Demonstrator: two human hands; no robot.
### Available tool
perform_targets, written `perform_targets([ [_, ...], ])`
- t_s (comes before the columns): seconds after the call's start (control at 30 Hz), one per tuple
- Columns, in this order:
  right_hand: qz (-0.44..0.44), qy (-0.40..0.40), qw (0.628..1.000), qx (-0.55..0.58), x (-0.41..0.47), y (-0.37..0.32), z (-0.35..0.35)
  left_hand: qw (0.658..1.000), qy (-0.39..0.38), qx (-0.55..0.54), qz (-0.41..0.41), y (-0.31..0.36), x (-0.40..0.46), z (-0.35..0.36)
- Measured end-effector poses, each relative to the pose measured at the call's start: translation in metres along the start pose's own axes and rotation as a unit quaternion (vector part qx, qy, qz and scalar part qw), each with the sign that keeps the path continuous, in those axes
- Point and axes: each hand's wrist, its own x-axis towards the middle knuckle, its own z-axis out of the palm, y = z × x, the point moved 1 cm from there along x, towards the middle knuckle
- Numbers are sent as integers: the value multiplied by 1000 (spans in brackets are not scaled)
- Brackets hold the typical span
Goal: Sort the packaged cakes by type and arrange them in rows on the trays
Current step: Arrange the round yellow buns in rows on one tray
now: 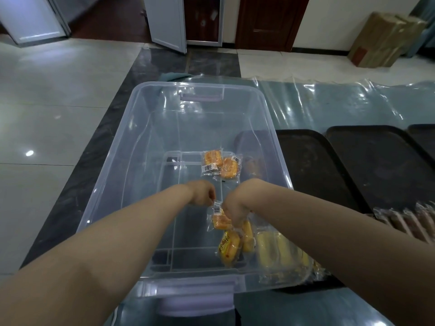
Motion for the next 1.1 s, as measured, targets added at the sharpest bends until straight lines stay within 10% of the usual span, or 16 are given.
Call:
perform_targets([
  [1.1,-61,-18,997,-53,21,-8,11,1000,-12,9,-18,-9,4,-14],
])
